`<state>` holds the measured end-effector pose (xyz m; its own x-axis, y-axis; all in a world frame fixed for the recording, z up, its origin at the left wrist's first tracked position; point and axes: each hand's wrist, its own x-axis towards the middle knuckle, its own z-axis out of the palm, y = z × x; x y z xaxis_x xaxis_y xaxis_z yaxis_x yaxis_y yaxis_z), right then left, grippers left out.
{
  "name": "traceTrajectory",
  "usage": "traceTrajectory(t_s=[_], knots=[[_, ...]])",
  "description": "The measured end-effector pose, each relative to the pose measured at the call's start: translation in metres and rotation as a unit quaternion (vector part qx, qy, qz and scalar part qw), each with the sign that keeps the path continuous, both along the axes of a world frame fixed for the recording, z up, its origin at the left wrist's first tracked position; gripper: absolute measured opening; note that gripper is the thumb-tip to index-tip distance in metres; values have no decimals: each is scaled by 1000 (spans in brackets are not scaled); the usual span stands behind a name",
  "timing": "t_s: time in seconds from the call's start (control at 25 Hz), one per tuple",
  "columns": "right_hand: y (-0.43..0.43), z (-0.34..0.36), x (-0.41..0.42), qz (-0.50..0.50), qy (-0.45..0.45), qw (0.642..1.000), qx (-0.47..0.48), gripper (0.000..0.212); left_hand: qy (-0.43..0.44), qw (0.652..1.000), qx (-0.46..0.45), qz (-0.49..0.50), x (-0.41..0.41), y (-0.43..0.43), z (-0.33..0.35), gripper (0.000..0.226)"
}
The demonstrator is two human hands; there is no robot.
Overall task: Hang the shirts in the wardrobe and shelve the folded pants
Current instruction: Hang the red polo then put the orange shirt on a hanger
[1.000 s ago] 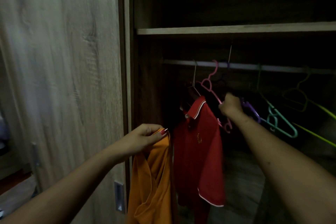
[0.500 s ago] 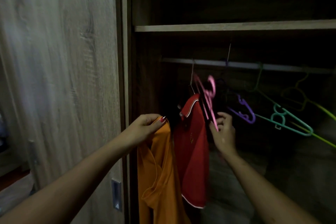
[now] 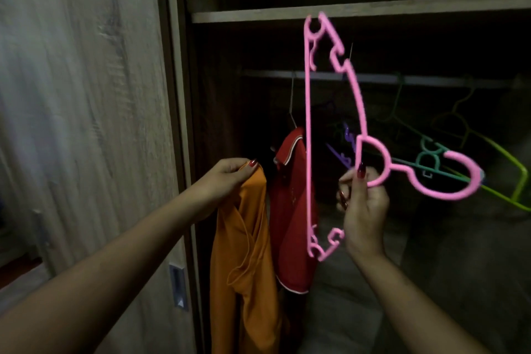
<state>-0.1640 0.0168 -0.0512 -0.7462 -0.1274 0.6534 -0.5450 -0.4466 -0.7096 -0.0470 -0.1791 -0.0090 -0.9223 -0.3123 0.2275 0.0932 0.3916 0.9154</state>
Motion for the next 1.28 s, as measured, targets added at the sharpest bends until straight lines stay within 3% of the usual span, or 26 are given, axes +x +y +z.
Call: traceTrajectory(t_s=[0.12,0.2,0.44,0.52,0.8,1.0,1.16,1.28], knots=[[-14,37,32,120,-15,990,-75,27,-18,999,45,10,-5,7,-1,33],[-27,43,44,148,-8,986,-80,28,-19,996,83,13,-5,12,-1,33],[-44,-17,37,158,7,981,115,24,0,987,152,52,11,1,8,31],[-41,-27,29,156,-17,979,127,21,-7,983,171,64,16,-6,6,34],[-39,9,55,173,-2,985,-17,21,-52,984,164,44,16,10,0,30],[-42,-27,62,139,-26,988,55,21,-42,987,148,41,21,3,8,29],[-35,-48,30,177,-21,970,164,24,-38,989,119,76,30,-16,11,29],[-26,-45,12,197,-17,966,168,22,-58,990,96,83,39,-22,11,31]])
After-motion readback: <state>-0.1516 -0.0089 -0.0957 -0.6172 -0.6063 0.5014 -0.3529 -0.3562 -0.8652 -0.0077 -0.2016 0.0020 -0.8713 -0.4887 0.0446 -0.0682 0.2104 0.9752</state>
